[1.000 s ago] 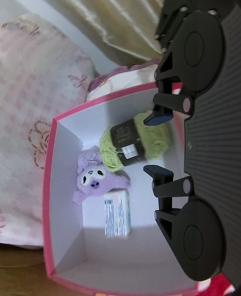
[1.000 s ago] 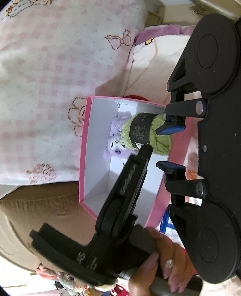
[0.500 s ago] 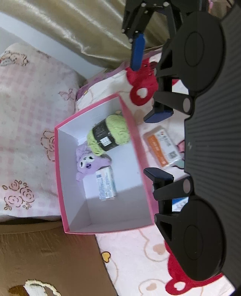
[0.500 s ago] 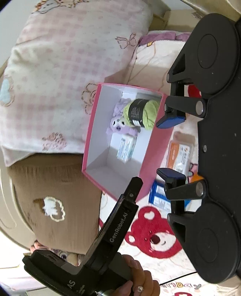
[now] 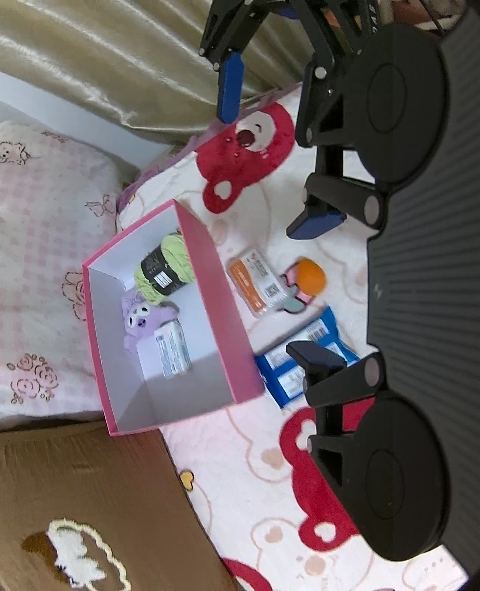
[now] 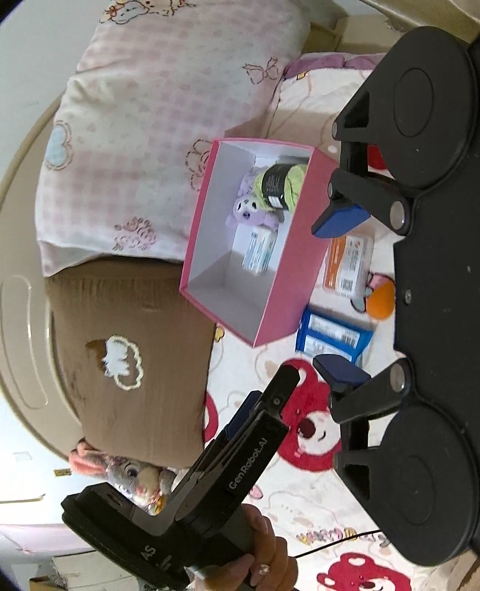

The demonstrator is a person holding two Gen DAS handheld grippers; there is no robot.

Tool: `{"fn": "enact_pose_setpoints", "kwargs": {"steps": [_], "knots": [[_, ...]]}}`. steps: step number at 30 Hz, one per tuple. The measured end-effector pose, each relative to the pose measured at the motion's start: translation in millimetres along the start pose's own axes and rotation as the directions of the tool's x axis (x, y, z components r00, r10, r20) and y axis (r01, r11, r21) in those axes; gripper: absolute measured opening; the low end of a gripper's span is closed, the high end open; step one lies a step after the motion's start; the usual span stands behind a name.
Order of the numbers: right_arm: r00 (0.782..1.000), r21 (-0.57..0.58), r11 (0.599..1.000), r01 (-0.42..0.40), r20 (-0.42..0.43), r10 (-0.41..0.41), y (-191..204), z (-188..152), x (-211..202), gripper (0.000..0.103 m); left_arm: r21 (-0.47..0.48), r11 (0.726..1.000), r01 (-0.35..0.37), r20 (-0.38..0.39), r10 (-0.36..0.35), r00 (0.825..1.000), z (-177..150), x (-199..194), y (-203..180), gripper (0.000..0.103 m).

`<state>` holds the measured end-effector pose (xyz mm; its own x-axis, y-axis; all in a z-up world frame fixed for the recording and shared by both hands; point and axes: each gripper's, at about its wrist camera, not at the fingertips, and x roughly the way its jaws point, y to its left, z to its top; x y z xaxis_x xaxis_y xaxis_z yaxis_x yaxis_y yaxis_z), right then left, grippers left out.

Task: Organize objects
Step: 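Reach the left tool to the orange sponge egg and close on it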

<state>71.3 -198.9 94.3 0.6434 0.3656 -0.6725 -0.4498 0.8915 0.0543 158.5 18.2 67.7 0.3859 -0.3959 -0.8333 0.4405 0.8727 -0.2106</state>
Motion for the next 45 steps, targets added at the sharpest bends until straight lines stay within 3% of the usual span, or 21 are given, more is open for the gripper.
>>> {"fn": "enact_pose_setpoints", "kwargs": {"steps": [5, 14, 22, 27, 32, 35, 40, 45], "knots": [[0.999, 0.013, 1.0, -0.026, 0.019, 0.026, 11.7, -13.8, -1.4, 0.077, 0.02, 1.0, 0.009, -0.004, -0.009, 1.0, -22.4, -4.0, -1.0, 0.065], [0.998, -0.016, 0.998, -0.063, -0.02, 0.063, 21.8, -49.7, 19.0, 0.078, -0.012, 0.998, 0.054, -0.023, -0.055, 0.998, -66.1, 27.2, 6.1, 0.065], [1.0, -0.071, 0.997, -0.026, -0.004, 0.026, 23.8, -82.7, 51.7, 0.085, -0.027, 0.999, 0.028, 0.006, -0.027, 1.0, -90.5, 56.3, 10.7, 0.074], [0.998, -0.108, 0.993, 0.04, -0.046, -0.046, 25.5, -103.0, 88.7, 0.085, -0.085, 0.996, 0.04, -0.011, -0.041, 0.999, -96.9, 78.2, 16.8, 0.081], [1.0, -0.063, 0.998, 0.002, -0.005, -0.002, 13.3, -115.6, 111.6, 0.085, -0.1, 0.994, 0.042, 0.011, -0.041, 0.999, -103.2, 99.6, 17.2, 0.089], [0.999, -0.072, 0.997, 0.027, 0.033, -0.025, 10.2, -123.1, 122.4, 0.085, -0.126, 0.991, 0.055, 0.026, -0.052, 0.998, -103.9, 112.7, 19.6, 0.089], [1.0, -0.112, 0.994, 0.017, -0.001, -0.017, 5.7, -132.7, 148.7, 0.085, -0.157, 0.985, 0.072, 0.074, -0.061, 0.995, -102.3, 131.9, 20.6, 0.089], [1.0, -0.115, 0.993, 0.019, 0.014, -0.018, 0.3, -139.4, 166.1, 0.083, -0.108, 0.993, 0.037, 0.105, -0.026, 0.994, -94.7, 155.7, 9.8, 0.089]]}}
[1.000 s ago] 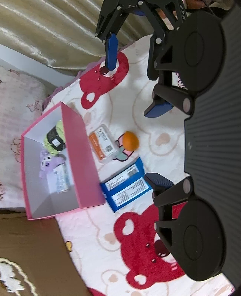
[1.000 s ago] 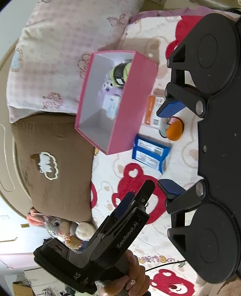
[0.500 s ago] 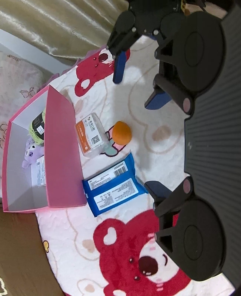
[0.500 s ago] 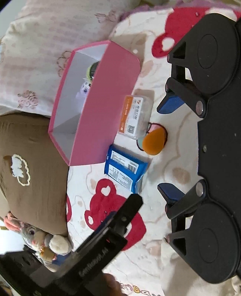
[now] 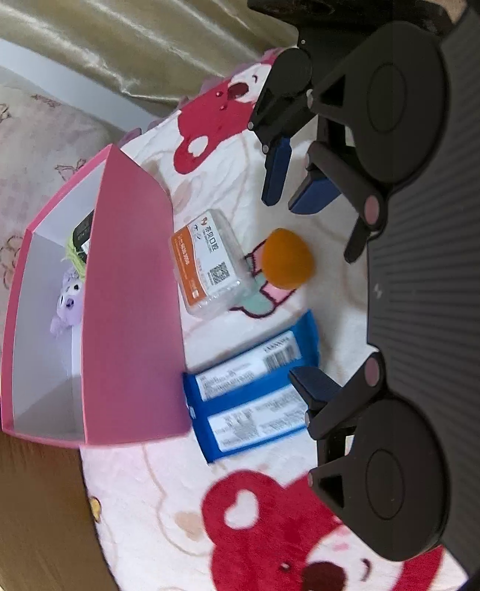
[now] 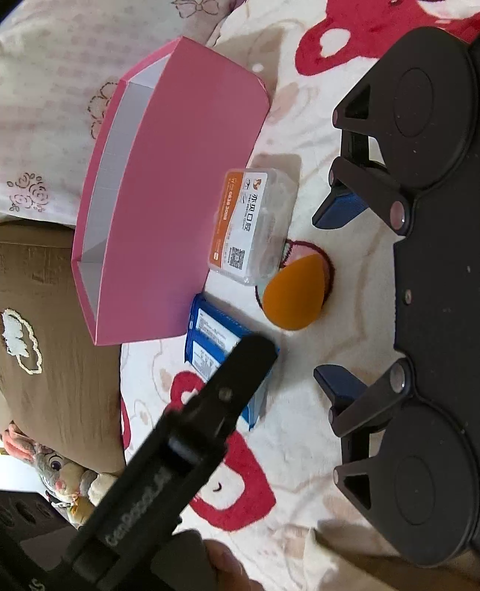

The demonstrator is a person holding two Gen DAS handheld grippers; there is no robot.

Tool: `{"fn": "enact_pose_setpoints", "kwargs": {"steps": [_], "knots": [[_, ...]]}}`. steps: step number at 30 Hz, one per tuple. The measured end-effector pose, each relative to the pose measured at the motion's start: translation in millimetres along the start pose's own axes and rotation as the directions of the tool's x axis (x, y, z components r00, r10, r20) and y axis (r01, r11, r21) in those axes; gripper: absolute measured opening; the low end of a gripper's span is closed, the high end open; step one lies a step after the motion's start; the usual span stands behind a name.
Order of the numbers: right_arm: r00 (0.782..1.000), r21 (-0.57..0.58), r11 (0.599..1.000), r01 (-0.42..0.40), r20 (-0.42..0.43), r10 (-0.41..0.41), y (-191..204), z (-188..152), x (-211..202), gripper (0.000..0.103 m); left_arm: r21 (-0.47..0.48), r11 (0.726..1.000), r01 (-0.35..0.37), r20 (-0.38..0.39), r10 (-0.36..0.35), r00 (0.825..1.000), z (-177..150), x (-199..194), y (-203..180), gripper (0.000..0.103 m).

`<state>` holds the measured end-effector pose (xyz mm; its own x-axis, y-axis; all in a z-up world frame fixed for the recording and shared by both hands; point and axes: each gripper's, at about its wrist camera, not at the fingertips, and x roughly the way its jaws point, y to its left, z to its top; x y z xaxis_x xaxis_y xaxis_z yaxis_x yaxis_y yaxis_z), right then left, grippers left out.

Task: Organize objects
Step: 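Reach the left tool to the orange sponge egg and close on it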

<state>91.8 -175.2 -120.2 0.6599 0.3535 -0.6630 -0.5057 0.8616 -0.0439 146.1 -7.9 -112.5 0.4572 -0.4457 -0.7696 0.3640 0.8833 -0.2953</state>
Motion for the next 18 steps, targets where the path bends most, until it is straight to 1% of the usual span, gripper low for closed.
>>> {"fn": "enact_pose_setpoints", "kwargs": {"steps": [3, 5, 9, 11, 13, 15, 16, 17, 18], "knots": [[1.0, 0.005, 1.0, -0.015, -0.008, 0.015, -1.3, -2.3, 6.1, 0.083, 0.023, 1.0, 0.005, -0.012, -0.004, 1.0, 0.9, 15.1, -4.6, 0.089], [0.999, 0.034, 0.999, -0.03, -0.02, 0.031, -2.8, -4.3, 9.4, 0.084, 0.049, 0.999, 0.003, -0.022, -0.002, 1.0, 0.3, 23.6, -8.2, 0.088], [0.999, 0.098, 0.994, -0.045, -0.014, 0.047, -7.1, -6.3, 12.5, 0.084, 0.144, 0.989, -0.024, 0.001, 0.024, 1.0, -4.0, 29.0, -19.2, 0.086], [0.999, 0.112, 0.992, -0.049, -0.015, 0.051, -8.6, -5.9, 14.5, 0.084, 0.146, 0.988, -0.038, 0.022, 0.035, 0.999, -6.0, 29.8, -19.9, 0.084], [0.998, 0.119, 0.991, -0.054, -0.011, 0.055, -9.7, -5.2, 14.5, 0.083, 0.132, 0.991, -0.038, 0.033, 0.034, 0.999, -6.4, 31.4, -18.5, 0.073], [0.999, 0.126, 0.991, -0.048, -0.007, 0.049, -11.4, -3.7, 13.8, 0.074, 0.112, 0.993, -0.021, 0.035, 0.017, 0.999, -5.5, 33.0, -16.5, 0.054], [0.999, 0.128, 0.991, -0.044, -0.007, 0.045, -12.3, -2.9, 13.3, 0.064, 0.093, 0.996, -0.004, 0.027, 0.002, 1.0, -4.9, 33.9, -15.1, 0.05], [0.999, 0.128, 0.991, -0.041, -0.01, 0.043, -12.8, -1.8, 12.7, 0.054, 0.067, 0.998, 0.023, 0.014, -0.024, 1.0, -4.6, 35.2, -12.8, 0.043], [0.999, 0.126, 0.991, -0.037, -0.011, 0.039, -11.9, -1.2, 11.3, 0.051, 0.039, 0.998, 0.051, 0.001, -0.051, 0.999, -4.8, 36.1, -10.9, 0.037]]}}
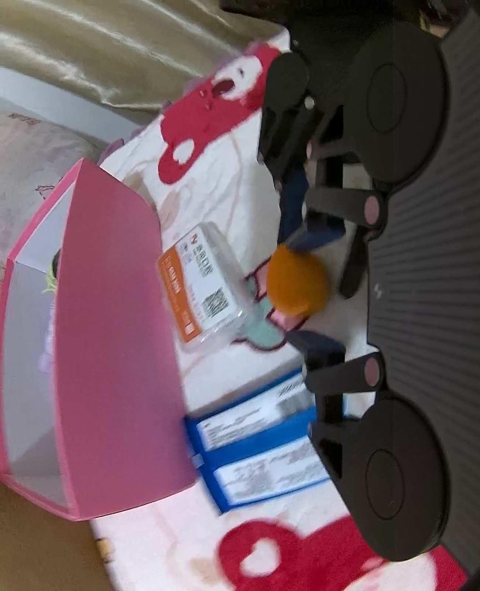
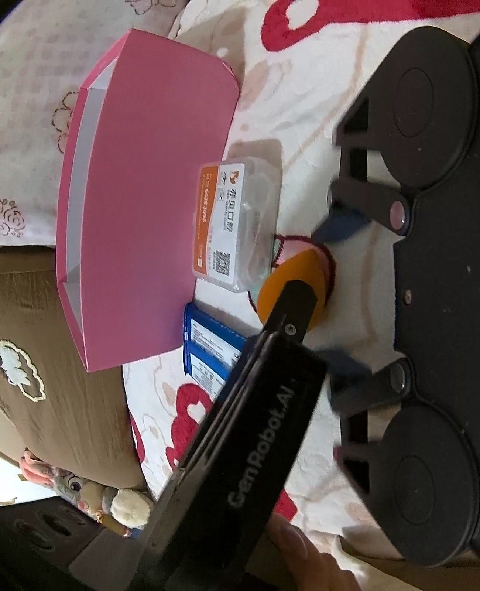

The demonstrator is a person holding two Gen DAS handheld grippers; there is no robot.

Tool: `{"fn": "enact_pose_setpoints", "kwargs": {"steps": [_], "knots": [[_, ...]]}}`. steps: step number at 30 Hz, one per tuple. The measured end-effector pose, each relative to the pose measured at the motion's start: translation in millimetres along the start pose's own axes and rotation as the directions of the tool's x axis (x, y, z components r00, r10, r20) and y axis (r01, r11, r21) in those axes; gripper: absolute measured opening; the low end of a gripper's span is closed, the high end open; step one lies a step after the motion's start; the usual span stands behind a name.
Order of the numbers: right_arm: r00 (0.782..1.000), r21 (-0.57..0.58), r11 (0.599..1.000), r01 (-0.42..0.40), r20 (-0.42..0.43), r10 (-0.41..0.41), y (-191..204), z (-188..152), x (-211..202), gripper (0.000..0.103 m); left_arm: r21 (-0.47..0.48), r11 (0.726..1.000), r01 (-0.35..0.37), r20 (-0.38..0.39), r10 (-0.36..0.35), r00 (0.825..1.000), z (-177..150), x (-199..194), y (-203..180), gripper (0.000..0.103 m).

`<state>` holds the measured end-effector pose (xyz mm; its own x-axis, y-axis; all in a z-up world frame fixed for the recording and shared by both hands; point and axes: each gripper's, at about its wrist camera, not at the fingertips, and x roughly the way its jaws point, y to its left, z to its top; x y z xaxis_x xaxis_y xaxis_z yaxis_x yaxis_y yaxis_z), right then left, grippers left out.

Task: Organize objects
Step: 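Reach the left tool to the orange sponge egg and close on it, then lift the orange sponge egg with the left tool and carry it into the pink box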

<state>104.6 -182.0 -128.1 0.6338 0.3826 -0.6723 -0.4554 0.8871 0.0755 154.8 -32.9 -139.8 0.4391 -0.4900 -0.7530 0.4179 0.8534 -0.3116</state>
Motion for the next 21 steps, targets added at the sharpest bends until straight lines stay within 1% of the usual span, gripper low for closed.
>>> {"fn": "enact_pose_setpoints", "kwargs": {"steps": [2, 7, 11, 13, 21], "knots": [[1.0, -0.004, 1.0, 0.003, -0.001, -0.003, 0.6, 1.7, -4.1, 0.047, -0.018, 1.0, 0.009, 0.005, -0.008, 1.0, -1.5, -2.4, 0.0, 0.037], [1.0, -0.007, 1.0, 0.006, -0.005, -0.006, 8.3, 13.3, -22.6, 0.047, -0.043, 0.998, 0.043, 0.001, -0.043, 0.999, 2.0, -20.0, -3.3, 0.037], [1.0, 0.01, 1.0, 0.001, -0.007, -0.001, 13.9, 28.0, -44.6, 0.047, -0.057, 0.995, 0.081, -0.017, -0.083, 0.996, 12.7, -45.0, -7.9, 0.037], [1.0, 0.007, 1.0, 0.001, -0.002, -0.001, 17.6, 35.5, -58.5, 0.047, -0.047, 0.995, 0.092, -0.022, -0.093, 0.995, 19.7, -57.5, -12.0, 0.037], [1.0, -0.068, 0.997, 0.029, 0.009, -0.028, 30.5, 69.8, -108.6, 0.047, -0.004, 0.993, 0.122, -0.009, -0.122, 0.993, 44.8, -110.0, -34.1, 0.037]]}}
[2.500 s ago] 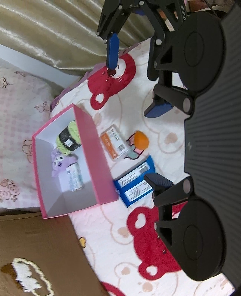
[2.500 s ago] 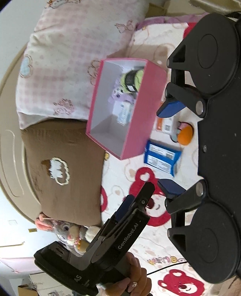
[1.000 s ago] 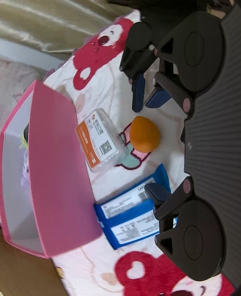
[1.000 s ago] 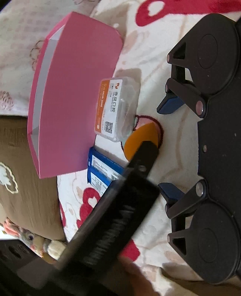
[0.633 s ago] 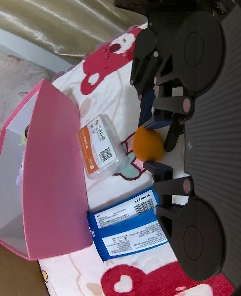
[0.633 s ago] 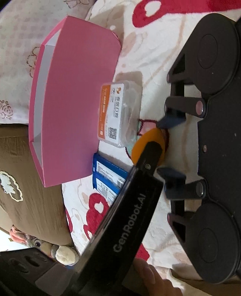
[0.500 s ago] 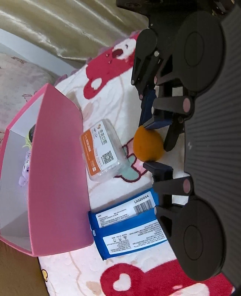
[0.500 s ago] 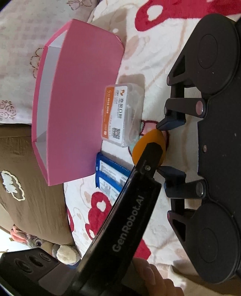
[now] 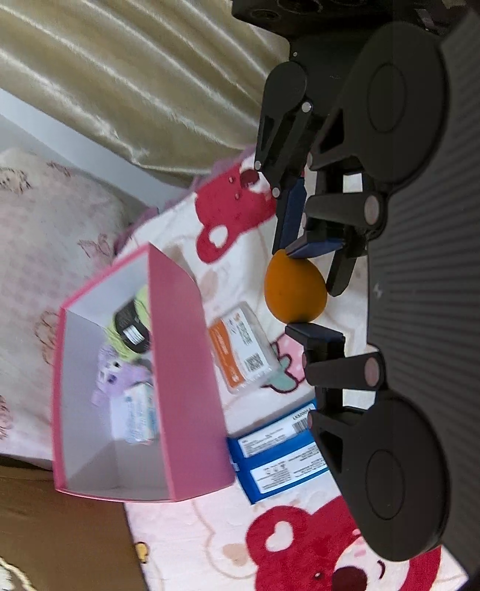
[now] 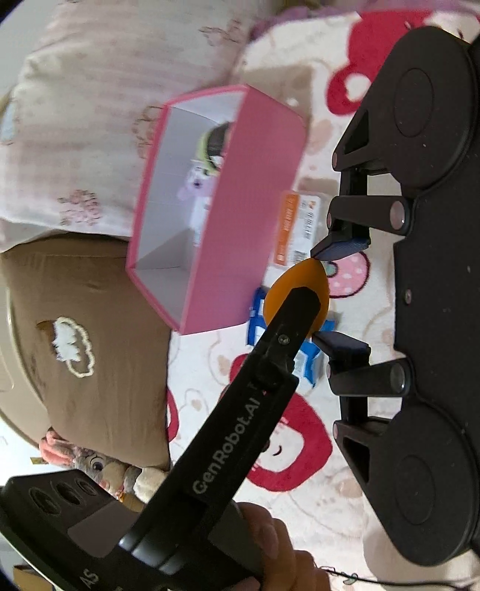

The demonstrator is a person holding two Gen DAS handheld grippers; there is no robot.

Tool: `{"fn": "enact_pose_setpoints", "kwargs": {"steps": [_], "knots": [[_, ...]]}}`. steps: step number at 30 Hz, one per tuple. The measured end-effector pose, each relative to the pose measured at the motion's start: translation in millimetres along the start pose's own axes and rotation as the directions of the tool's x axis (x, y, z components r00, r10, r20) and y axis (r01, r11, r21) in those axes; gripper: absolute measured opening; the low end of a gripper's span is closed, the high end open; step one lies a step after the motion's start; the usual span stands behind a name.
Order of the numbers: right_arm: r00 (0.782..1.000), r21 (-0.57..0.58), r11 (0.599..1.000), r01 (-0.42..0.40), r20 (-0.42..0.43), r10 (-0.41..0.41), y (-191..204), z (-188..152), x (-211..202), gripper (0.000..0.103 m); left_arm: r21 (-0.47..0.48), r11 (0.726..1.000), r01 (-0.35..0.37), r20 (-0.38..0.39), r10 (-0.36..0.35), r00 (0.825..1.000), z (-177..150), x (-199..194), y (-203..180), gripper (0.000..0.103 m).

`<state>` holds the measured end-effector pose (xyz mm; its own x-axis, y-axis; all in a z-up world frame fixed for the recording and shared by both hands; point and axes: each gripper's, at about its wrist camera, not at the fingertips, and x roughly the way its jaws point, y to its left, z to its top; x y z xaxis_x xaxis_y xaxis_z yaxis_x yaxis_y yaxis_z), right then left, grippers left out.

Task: Organize objects
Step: 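Lift the orange sponge egg with the left tool and carry it into the pink box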

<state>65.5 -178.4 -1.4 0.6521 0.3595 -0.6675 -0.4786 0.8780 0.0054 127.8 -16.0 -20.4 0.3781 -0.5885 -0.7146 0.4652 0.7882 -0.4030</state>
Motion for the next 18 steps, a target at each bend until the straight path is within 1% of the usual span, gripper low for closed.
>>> {"fn": "enact_pose_setpoints", "kwargs": {"steps": [5, 10, 13, 16, 18], "knots": [[1.0, -0.04, 0.999, 0.023, -0.004, -0.023, 4.8, 20.5, -18.9, 0.047, 0.025, 1.0, 0.011, -0.008, -0.011, 1.0, 20.5, -20.9, -13.7, 0.037], [1.0, -0.019, 1.0, 0.002, 0.018, -0.002, 0.5, 36.5, -22.3, 0.047, 0.072, 0.997, -0.017, -0.006, 0.018, 1.0, 42.6, -38.5, -22.3, 0.037], [0.998, -0.048, 0.999, 0.015, 0.058, -0.012, 6.4, 47.8, -25.8, 0.046, 0.103, 0.994, -0.033, 0.021, 0.031, 0.999, 55.3, -51.8, -23.0, 0.037], [0.995, -0.056, 0.998, 0.012, 0.102, -0.006, 11.0, 58.5, -25.5, 0.046, 0.101, 0.994, -0.045, 0.03, 0.042, 0.999, 66.6, -57.7, -21.1, 0.037], [0.993, -0.055, 0.998, 0.005, 0.118, 0.001, 10.0, 66.7, -21.8, 0.046, 0.091, 0.995, -0.034, 0.037, 0.031, 0.999, 73.5, -58.8, -18.3, 0.036]]}}
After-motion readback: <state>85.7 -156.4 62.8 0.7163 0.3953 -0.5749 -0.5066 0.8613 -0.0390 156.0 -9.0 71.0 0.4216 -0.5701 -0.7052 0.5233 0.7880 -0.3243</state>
